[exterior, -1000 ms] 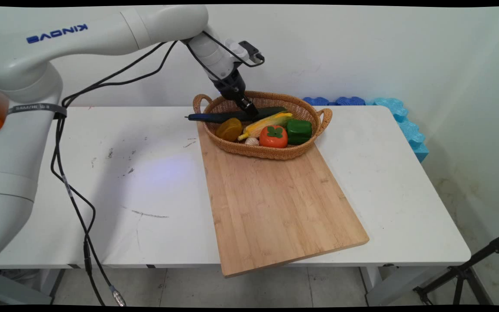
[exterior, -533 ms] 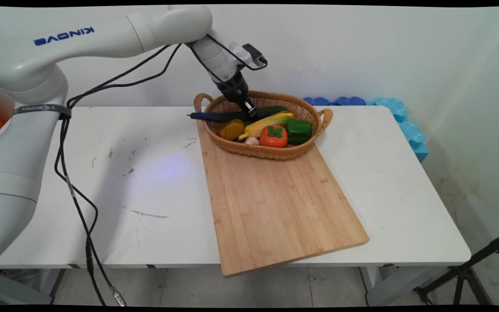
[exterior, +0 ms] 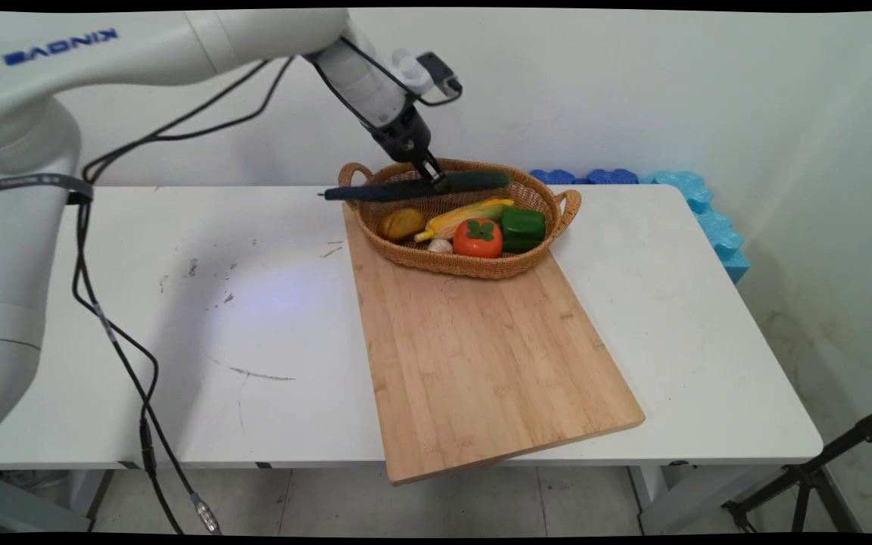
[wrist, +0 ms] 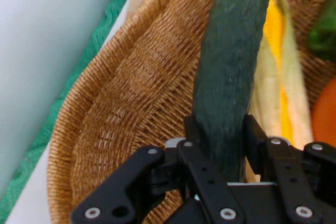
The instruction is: Place the picked object on the cutting board
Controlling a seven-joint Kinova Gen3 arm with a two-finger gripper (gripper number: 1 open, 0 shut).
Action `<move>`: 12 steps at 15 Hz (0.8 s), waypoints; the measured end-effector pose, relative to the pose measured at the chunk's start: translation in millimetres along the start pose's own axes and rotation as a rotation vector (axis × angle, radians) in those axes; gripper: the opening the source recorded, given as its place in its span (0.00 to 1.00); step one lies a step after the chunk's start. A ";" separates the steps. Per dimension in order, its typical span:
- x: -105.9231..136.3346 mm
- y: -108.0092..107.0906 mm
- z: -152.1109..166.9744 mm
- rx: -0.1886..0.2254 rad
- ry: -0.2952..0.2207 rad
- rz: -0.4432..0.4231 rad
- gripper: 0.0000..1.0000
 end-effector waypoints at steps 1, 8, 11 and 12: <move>-0.1 1.2 -8.4 0.000 0.009 0.008 0.00; -20.7 30.5 -108.5 -0.062 0.086 0.075 0.00; -35.7 53.4 -131.7 -0.105 0.090 0.073 0.00; -42.0 63.3 -137.4 -0.120 0.087 0.070 0.00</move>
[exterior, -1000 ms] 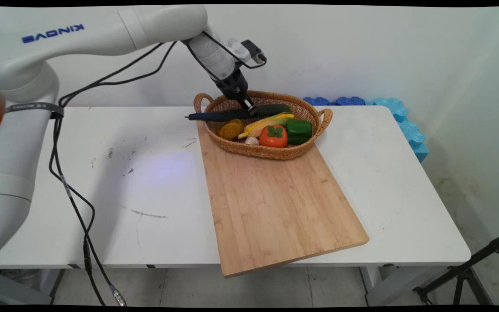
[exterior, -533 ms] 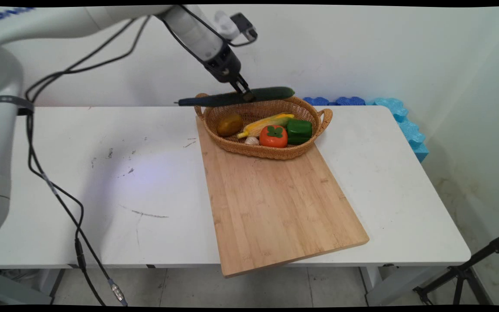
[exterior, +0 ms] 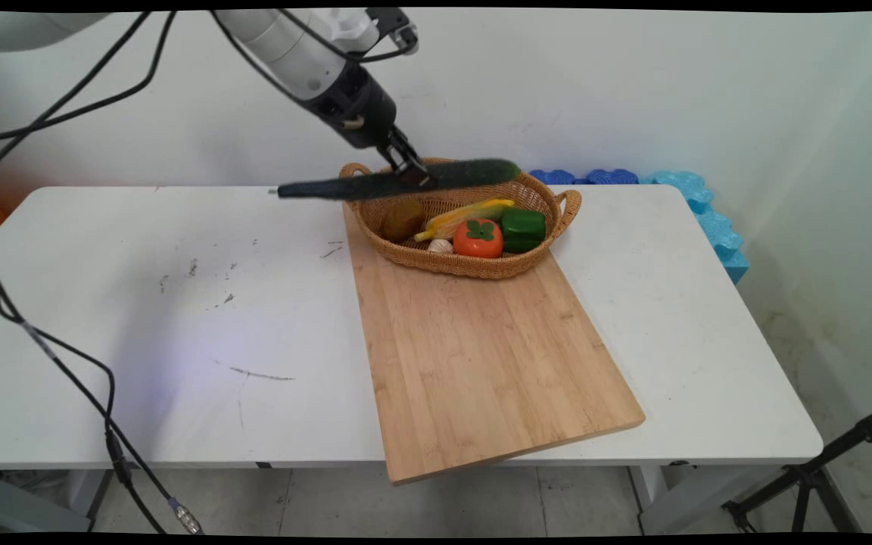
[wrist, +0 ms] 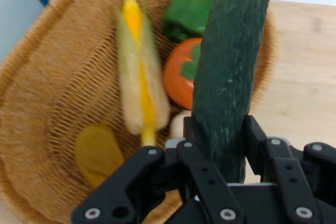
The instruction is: Place the picked object on the cutting board
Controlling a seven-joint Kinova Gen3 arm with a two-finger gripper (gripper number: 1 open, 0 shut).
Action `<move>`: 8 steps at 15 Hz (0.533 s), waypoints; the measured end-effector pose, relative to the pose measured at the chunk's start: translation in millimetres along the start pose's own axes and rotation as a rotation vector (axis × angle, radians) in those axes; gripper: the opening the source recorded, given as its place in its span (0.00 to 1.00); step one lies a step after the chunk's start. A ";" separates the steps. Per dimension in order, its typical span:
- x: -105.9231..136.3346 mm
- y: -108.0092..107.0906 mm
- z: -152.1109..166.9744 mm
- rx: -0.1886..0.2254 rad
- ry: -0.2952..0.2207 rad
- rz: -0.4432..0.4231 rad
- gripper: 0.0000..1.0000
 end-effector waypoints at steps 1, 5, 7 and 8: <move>-4.9 11.2 -2.3 -0.014 -0.004 -0.003 0.00; -22.4 45.7 4.0 -0.048 -0.019 -0.019 0.00; -28.6 55.7 13.6 -0.055 -0.027 -0.021 0.00; -31.9 59.6 20.0 -0.057 -0.031 -0.021 0.00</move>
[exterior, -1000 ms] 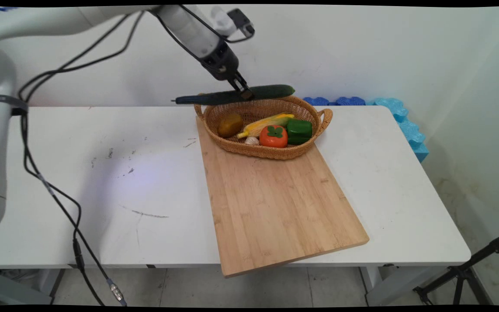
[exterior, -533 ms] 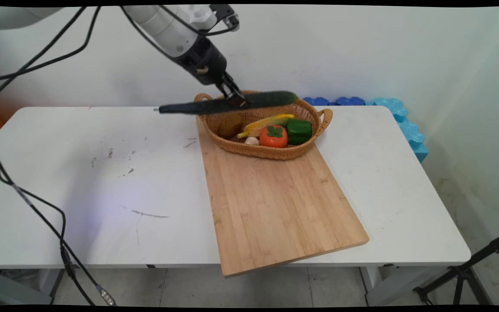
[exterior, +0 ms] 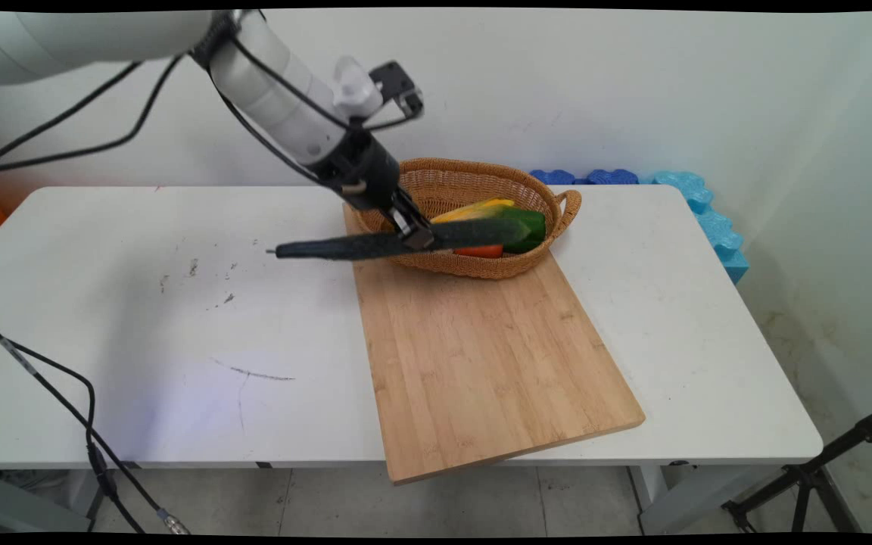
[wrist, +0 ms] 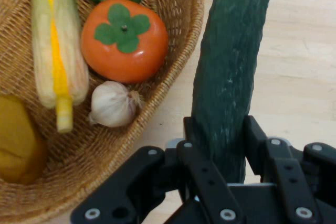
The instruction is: Place the picked object on the cutting board
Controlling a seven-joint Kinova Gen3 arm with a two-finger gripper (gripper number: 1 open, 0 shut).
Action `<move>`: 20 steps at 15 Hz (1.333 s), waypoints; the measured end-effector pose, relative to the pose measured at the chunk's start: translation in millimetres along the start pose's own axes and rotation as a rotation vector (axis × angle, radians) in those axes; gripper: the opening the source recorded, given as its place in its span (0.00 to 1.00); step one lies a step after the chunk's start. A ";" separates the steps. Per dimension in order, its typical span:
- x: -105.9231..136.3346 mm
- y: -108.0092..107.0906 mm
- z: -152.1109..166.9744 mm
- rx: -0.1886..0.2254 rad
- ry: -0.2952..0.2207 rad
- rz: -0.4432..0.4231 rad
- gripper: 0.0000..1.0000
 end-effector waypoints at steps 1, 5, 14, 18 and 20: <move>-3.1 3.2 9.9 -0.001 -0.005 0.001 0.00; -7.1 7.8 44.6 0.003 -0.010 0.006 0.00; -9.6 19.5 108.5 -0.021 -0.030 0.009 0.00; -10.5 23.5 122.6 -0.028 -0.032 0.015 0.00; -10.7 24.8 128.8 -0.030 -0.031 0.019 0.00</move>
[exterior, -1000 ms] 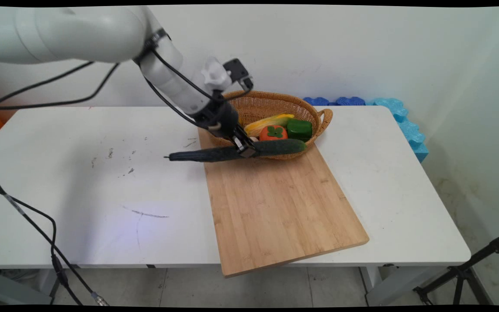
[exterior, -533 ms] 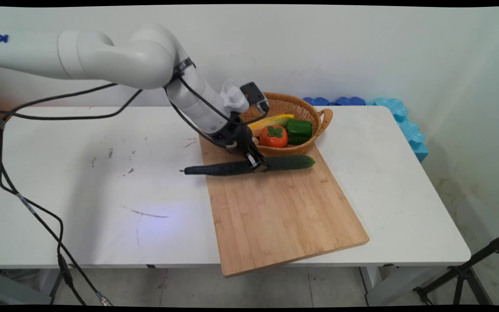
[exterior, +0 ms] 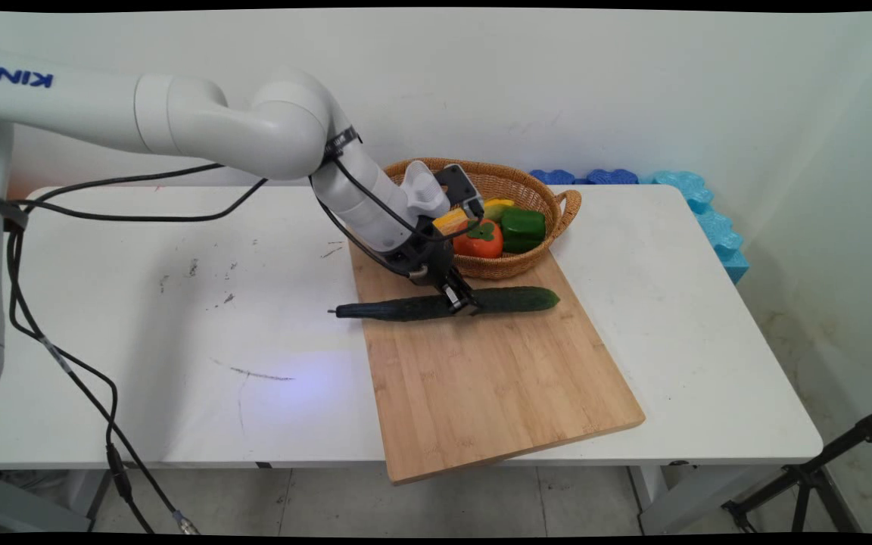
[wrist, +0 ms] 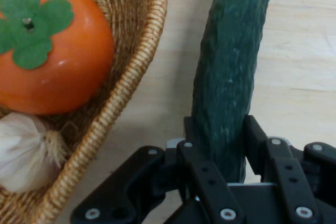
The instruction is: Place the picked object on the cutting board
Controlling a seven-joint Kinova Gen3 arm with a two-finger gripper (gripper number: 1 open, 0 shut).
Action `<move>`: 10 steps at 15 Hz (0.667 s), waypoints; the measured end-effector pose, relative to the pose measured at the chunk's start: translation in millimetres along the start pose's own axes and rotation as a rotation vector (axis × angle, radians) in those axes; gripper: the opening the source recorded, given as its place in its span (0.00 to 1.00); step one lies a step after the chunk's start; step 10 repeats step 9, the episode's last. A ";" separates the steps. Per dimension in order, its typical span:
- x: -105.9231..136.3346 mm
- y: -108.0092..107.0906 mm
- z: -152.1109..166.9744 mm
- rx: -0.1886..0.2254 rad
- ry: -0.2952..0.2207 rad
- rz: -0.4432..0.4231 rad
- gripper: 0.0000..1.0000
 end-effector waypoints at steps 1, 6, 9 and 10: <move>0.2 0.4 2.2 0.000 0.001 0.002 0.00; 0.9 2.2 8.7 -0.003 0.007 0.010 1.00; 1.8 4.1 9.4 -0.007 0.014 0.019 1.00; 1.8 4.1 9.4 -0.007 0.014 0.019 1.00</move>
